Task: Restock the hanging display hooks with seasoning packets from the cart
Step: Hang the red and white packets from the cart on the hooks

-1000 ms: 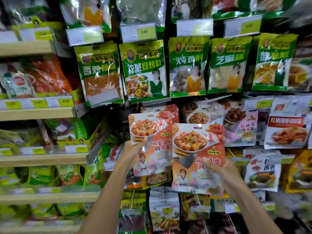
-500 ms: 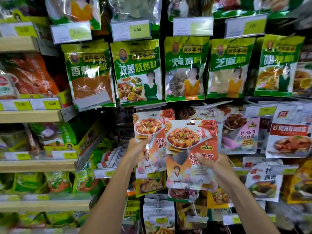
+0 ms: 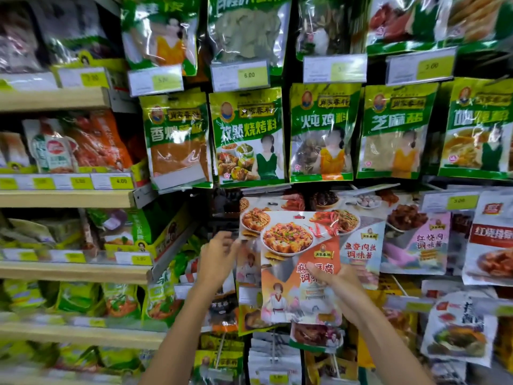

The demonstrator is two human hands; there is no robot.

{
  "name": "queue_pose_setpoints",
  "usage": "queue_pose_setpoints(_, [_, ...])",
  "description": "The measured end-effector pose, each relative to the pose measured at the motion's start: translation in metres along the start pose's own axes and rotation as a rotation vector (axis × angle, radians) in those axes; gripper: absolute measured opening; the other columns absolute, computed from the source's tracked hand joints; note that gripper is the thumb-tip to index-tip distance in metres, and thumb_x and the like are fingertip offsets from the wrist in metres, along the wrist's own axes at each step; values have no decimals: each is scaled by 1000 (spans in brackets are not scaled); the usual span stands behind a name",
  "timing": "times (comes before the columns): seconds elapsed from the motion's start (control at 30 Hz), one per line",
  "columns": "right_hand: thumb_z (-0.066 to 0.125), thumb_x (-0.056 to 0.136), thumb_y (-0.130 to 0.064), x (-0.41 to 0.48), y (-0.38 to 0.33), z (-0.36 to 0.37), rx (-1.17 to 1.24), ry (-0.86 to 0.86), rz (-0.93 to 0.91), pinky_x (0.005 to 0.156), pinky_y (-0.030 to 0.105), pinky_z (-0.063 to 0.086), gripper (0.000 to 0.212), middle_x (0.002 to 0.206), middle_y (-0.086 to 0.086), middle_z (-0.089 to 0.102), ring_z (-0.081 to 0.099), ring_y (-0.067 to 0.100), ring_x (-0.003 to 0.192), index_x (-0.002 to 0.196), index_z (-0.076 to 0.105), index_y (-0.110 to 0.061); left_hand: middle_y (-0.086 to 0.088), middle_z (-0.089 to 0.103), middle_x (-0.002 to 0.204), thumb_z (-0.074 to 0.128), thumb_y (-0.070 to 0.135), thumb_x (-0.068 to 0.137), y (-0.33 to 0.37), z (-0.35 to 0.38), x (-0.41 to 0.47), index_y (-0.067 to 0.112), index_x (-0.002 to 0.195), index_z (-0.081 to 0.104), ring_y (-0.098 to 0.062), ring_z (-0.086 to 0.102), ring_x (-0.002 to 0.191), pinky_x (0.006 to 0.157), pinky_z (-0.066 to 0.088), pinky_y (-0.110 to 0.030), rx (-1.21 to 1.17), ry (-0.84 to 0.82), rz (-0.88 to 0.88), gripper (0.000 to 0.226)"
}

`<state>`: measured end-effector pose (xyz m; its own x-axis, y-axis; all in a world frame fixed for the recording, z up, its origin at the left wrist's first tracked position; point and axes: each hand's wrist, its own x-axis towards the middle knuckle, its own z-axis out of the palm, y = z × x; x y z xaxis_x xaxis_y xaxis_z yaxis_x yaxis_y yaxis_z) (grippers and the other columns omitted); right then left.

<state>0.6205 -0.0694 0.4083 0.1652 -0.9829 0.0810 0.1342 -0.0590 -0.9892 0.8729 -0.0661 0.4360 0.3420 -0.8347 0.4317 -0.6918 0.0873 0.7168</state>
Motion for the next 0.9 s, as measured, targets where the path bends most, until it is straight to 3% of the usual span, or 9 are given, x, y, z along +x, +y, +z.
queue_pose_setpoints(0.13, [80, 69, -28, 14, -2, 17, 8, -39, 27, 80, 35, 53, 32, 91, 4, 76, 72, 20, 89, 94, 68, -11, -8, 69, 85, 52, 22, 96, 44, -66, 11, 8, 107, 64, -25, 64, 78, 61, 47, -31, 182, 490, 235, 21])
queue_pose_setpoints(0.23, [80, 66, -30, 23, -7, 28, 3, -77, 39, 79, 33, 54, 39, 93, 5, 76, 72, 20, 88, 97, 68, -10, -13, 66, 95, 48, 16, 98, 99, -98, 41, 5, 109, 63, -27, 60, 87, 67, 39, -28, 151, 671, 461, 22])
queue_pose_setpoints(0.37, [82, 60, -35, 35, -11, 34, -35, -61, 60, 73, 28, 51, 46, 91, 3, 76, 72, 19, 88, 96, 69, -9, -20, 59, 118, 42, 12, 97, 162, -114, 97, -1, 121, 56, -32, 54, 110, 90, 41, -34, 360, 720, 714, 31])
queue_pose_setpoints(0.53, [83, 55, -37, 45, -12, 33, -56, -31, 63, 69, 26, 48, 47, 85, -1, 77, 71, 16, 86, 93, 70, -11, -21, 46, 139, 32, 17, 100, 187, -109, 151, 0, 138, 41, -33, 43, 128, 111, 31, -40, 598, 635, 816, 42])
queue_pose_setpoints(0.77, [80, 72, -20, 52, -8, 33, -60, -52, 72, 61, 16, 48, 23, 82, -3, 76, 71, 5, 75, 90, 69, -11, -20, 52, 132, 34, 20, 99, 182, -104, 164, -2, 133, 46, -31, 49, 123, 108, 35, -40, 612, 661, 857, 42])
queue_pose_setpoints(0.9, [78, 76, -14, 55, -8, 38, -59, -40, 88, 79, 28, 53, 21, 94, 7, 75, 70, 20, 92, 93, 69, -6, -21, 55, 129, 35, 19, 99, 180, -105, 159, -4, 132, 47, -32, 51, 120, 108, 36, -40, 558, 671, 885, 42])
